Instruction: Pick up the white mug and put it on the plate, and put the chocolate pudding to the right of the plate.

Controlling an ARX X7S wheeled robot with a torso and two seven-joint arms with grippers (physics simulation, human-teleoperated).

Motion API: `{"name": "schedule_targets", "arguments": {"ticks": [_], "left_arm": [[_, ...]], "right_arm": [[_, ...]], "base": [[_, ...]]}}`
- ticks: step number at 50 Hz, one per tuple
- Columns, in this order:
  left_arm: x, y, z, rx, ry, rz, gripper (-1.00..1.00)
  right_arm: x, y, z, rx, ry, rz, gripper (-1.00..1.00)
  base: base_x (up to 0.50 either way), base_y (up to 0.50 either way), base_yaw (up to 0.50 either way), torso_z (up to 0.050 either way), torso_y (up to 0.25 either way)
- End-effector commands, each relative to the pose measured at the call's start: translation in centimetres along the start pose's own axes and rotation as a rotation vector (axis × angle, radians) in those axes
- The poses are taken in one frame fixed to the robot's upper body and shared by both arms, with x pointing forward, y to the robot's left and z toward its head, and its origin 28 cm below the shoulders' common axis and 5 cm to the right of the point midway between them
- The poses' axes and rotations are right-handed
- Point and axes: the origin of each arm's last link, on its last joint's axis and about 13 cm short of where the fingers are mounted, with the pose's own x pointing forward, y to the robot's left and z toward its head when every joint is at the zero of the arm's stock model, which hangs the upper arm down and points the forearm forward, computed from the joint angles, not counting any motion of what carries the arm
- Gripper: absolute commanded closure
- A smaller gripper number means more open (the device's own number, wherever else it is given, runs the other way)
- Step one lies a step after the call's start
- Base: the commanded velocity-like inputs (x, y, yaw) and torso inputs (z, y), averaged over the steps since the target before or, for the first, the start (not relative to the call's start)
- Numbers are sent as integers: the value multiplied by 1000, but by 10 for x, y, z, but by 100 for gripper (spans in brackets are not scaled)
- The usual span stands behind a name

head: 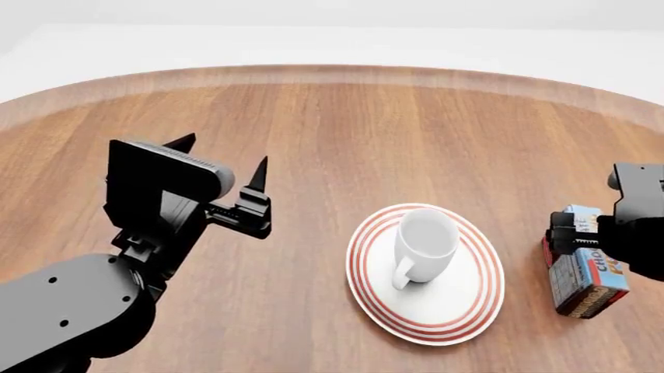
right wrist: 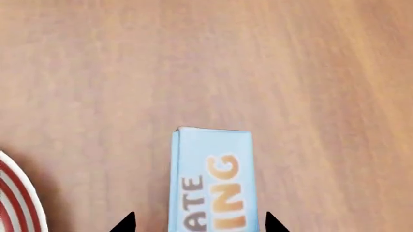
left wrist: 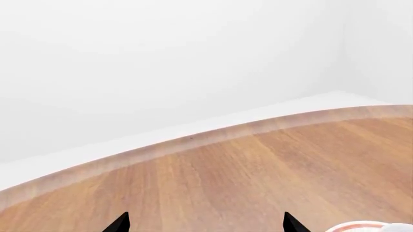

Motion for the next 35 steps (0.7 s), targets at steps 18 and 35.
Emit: {"name": "schedule_targets", "arguments": {"ticks": [18, 35], "left_arm": [[4, -4, 2, 2, -23, -32, -100], [3, -3, 5, 5, -29, -36, -100]], "right_arm": [[-26, -5, 34, -58, -85, 7, -100], [-49, -5, 61, -114, -169, -5, -100]], "base": [[0, 0, 0, 0, 0], [0, 0, 0, 0, 0]]}}
